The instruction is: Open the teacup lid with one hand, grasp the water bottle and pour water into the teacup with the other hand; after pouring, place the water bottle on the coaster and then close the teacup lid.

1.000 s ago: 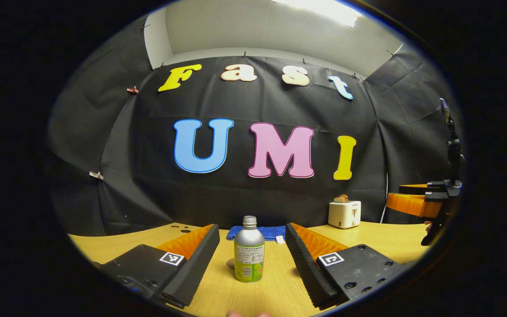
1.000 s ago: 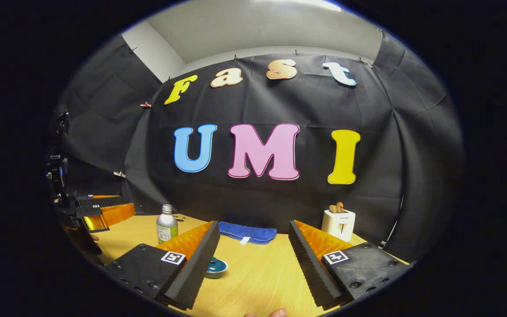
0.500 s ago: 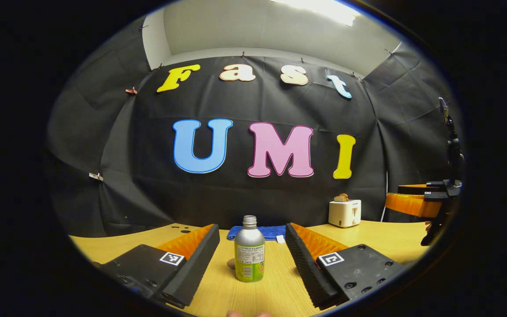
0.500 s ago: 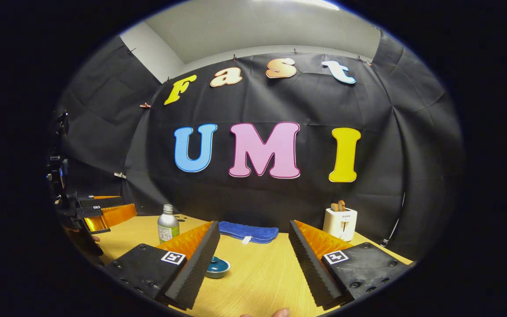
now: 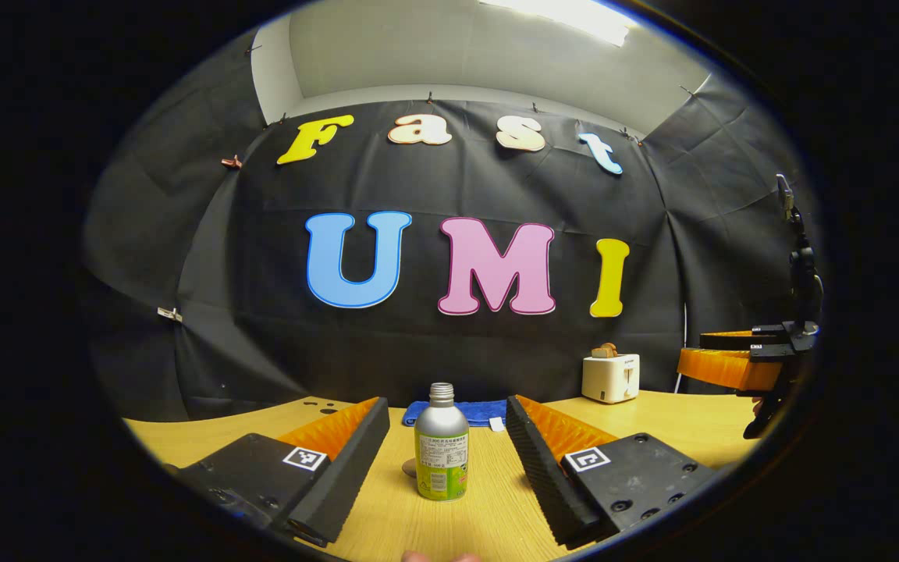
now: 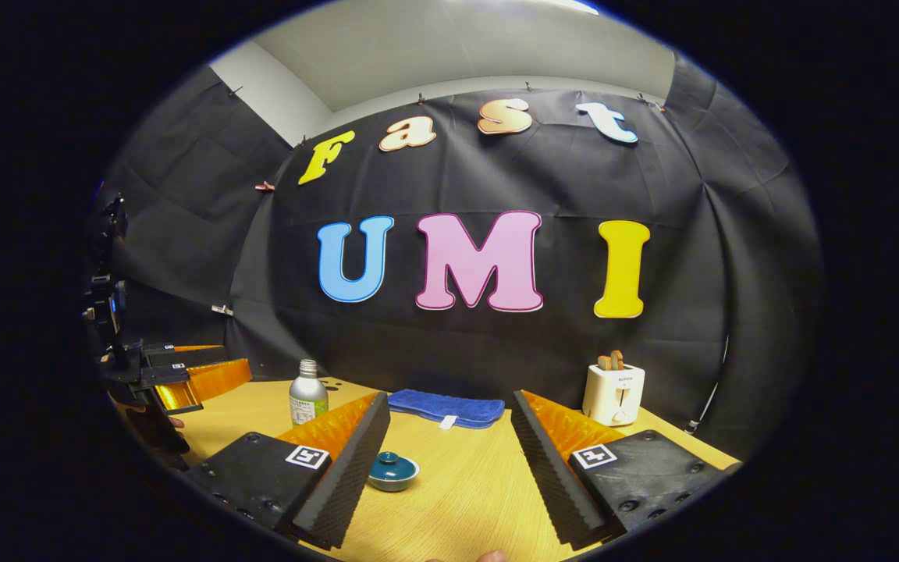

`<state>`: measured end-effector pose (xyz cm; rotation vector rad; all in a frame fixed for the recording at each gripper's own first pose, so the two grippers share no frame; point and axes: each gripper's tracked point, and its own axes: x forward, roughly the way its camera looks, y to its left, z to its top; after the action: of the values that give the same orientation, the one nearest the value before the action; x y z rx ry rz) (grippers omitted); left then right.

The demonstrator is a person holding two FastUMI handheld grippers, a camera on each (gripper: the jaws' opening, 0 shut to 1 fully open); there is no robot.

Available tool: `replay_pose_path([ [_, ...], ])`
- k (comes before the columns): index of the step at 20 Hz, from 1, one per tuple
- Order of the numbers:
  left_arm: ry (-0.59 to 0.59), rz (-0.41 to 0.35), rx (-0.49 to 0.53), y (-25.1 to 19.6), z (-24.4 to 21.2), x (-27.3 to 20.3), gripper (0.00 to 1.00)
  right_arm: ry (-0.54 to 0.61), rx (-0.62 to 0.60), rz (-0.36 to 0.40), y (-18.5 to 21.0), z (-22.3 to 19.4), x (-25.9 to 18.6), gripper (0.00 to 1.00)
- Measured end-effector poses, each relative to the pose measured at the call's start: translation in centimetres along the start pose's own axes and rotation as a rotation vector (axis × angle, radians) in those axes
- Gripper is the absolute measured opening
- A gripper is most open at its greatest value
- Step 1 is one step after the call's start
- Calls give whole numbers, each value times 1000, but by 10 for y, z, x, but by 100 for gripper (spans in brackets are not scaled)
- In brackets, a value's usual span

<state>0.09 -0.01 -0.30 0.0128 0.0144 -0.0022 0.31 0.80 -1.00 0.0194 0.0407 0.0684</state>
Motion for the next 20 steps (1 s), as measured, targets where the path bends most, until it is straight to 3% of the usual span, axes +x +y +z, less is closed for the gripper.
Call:
replay_pose_path([
  [5,1,7,6,5,1,0,95,18,33,28,10,-11,8,96],
  [11,25,5,0,10,-6,3,95,168,55,110,45,-64,59,92],
  [16,34,28,-6,24,-8,3,95,337,15,160,61,-125,87,77],
  [20,31,42,6,31,-7,4,95,394,39,172,69,-145,93,65],
])
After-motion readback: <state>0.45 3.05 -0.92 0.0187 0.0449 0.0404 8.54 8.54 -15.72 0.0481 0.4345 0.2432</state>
